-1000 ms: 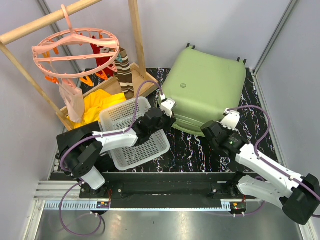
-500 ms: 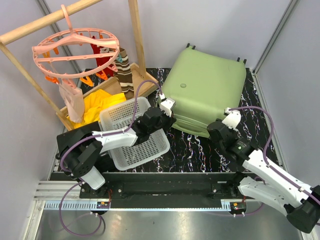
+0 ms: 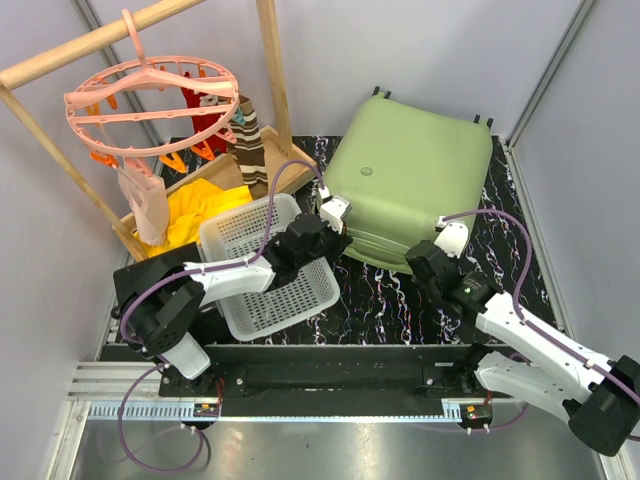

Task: Open, take out, and arrange the luggage
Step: Unzip the luggage

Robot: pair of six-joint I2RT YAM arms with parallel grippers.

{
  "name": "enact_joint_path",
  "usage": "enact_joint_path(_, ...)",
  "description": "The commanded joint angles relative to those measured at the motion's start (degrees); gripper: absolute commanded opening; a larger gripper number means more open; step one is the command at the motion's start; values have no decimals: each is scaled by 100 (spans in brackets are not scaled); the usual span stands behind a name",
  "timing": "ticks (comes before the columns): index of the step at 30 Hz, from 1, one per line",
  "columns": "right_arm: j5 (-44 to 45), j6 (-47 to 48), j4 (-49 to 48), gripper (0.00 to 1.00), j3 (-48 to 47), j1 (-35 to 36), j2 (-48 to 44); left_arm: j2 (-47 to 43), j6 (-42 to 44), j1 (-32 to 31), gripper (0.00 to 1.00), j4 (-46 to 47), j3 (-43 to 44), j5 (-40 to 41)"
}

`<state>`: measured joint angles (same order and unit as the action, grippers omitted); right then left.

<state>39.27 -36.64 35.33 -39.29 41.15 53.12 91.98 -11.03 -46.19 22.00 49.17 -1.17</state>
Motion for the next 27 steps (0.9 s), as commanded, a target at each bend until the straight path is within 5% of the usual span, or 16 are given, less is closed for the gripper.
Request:
enact_joint_path(1, 380, 52, -114, 50, -17, 34, -92, 285, 189, 392, 0, -899, -109, 776)
enact_joint_path(27, -332, 904, -923, 40, -193, -652, 743, 294, 162, 427, 0, -917, -100, 697)
